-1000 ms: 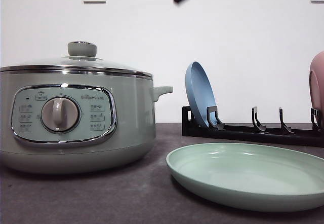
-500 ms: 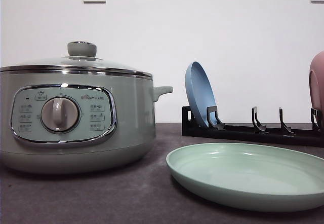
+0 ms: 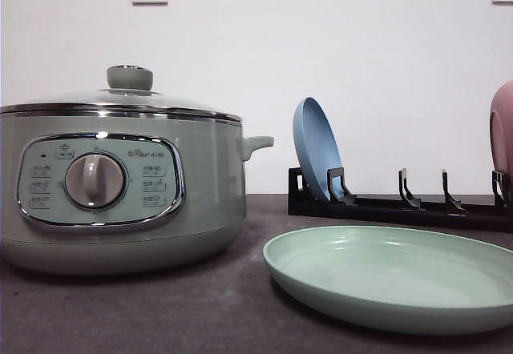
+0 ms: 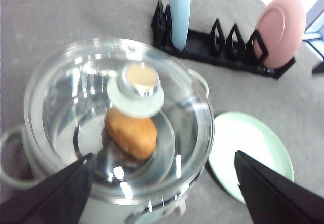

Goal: Transfer potato from steamer to green plate

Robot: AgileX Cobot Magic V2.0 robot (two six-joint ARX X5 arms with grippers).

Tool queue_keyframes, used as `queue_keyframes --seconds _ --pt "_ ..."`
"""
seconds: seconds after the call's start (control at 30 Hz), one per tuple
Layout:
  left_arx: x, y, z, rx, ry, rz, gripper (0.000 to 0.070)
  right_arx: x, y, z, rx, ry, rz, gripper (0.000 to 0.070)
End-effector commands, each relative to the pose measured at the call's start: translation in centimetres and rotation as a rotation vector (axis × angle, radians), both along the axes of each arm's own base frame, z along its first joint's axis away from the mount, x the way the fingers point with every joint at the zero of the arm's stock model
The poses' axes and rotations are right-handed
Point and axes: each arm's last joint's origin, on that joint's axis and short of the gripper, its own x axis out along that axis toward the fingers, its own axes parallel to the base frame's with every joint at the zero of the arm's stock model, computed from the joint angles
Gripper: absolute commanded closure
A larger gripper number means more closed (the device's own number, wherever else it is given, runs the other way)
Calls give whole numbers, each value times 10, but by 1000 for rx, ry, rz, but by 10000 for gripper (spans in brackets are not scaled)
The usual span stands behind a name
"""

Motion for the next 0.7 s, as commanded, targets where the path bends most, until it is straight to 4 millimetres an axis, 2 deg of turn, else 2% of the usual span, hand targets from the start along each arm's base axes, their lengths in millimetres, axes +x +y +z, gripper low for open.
queue_keyframes --seconds 0.0,0.17,0.33,0.5,0.67 --pt "6 -1 16 -8 -18 -6 140 1 4 2 4 -14 16 362" --pt "29 -7 46 43 7 4 140 1 3 1 -5 -4 16 362" --pt "60 -23 68 100 85 -24 147 0 3 0 -15 6 15 362" --pt "95 -47 75 211 169 -14 147 0 2 0 -16 8 15 362" --pt "126 -72 69 298 236 -24 147 0 2 0 -20 13 15 362"
